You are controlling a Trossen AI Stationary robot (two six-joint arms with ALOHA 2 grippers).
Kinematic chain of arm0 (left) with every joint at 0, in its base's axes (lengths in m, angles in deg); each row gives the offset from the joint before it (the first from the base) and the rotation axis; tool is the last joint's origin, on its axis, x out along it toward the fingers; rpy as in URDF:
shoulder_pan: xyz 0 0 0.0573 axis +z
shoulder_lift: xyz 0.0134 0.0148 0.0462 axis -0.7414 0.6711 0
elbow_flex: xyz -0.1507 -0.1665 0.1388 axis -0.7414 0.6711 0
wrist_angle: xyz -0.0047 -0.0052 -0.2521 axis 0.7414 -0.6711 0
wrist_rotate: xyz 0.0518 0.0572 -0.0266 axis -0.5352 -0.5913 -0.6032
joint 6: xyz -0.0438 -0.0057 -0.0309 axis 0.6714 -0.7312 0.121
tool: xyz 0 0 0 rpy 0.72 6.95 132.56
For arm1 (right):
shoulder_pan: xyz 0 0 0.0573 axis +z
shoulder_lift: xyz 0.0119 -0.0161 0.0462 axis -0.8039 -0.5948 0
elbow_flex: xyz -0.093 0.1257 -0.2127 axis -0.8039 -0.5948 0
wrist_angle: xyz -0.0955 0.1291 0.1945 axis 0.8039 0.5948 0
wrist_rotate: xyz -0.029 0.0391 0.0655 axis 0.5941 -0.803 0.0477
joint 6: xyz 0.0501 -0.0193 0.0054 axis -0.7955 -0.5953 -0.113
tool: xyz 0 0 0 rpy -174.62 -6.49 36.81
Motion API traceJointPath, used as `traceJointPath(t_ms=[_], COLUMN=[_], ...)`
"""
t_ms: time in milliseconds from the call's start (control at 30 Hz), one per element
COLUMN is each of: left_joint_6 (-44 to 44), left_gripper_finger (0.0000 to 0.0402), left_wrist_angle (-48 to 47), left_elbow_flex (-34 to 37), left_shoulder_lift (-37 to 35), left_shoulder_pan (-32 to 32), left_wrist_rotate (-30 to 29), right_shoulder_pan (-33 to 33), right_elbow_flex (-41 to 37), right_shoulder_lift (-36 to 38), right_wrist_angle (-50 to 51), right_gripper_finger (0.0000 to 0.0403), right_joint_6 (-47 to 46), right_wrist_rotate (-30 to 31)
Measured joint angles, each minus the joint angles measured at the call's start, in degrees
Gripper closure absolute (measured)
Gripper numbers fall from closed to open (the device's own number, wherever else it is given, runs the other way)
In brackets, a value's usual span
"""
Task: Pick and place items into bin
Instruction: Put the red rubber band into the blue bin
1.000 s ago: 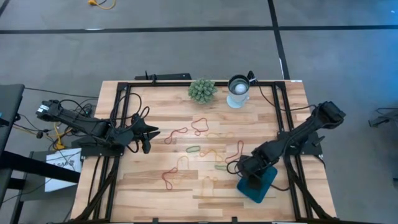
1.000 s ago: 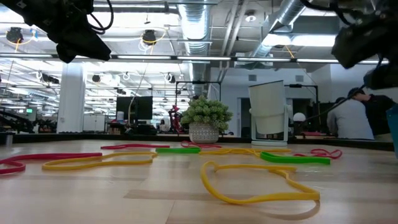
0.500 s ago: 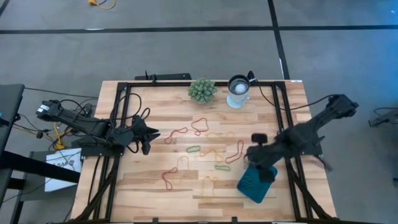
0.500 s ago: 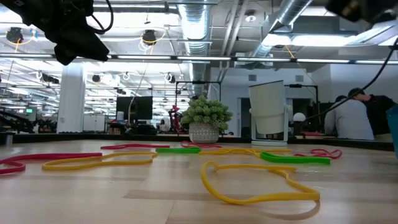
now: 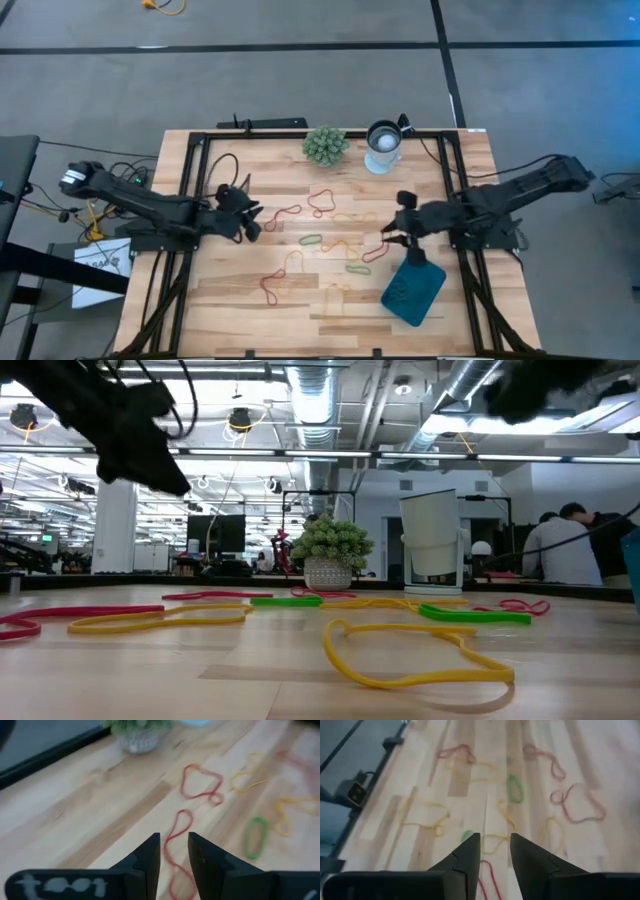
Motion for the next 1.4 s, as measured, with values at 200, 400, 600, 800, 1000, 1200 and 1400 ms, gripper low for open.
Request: traceJointPath(t_ms=[200, 400, 600, 800, 1000, 1200, 1400], left_joint_6=[-3.40, -8.54, -10.55, -10.96, -11.11, -10.70, -10.84], left_gripper_finger=[0.0313, 0.0313, 0.0313, 0.0313, 0.0348, 0.0399, 0.0401], left_wrist_angle=[11.45, 21.51, 23.11, 25.42, 25.42, 26.13, 35.12], left_elbow_flex=[0.00, 0.02, 0.04, -0.13, -0.13, -0.02, -2.43], left_shoulder_lift=[12.08, 22.97, 30.76, 34.73, 35.07, 35.12, 31.04], left_shoulder_pan=[6.50, 13.56, 18.48, 19.09, 19.16, 19.11, 17.11], left_wrist_rotate=[7.50, 14.43, 21.74, 22.07, 22.52, 24.58, 34.54], right_shoulder_pan=[-10.25, -15.82, -15.74, -14.48, -14.01, -14.01, -12.90], right_elbow_flex=[-8.17, -10.06, -10.10, -10.10, -10.10, -10.10, -10.06], right_shoulder_lift=[-2.23, -4.35, -5.94, -6.11, -6.09, -6.09, -3.11], right_wrist_angle=[-10.41, -16.41, -18.51, -18.42, -18.47, -18.53, -18.46], right_gripper_finger=[0.0301, 0.0300, 0.0300, 0.0300, 0.0300, 0.0301, 0.0301], right_joint_6=[0.17, 0.14, 0.17, 0.16, -0.80, -11.30, -16.83], right_wrist_rotate=[-4.29, -6.02, -9.97, -9.95, -9.96, -9.48, -6.52])
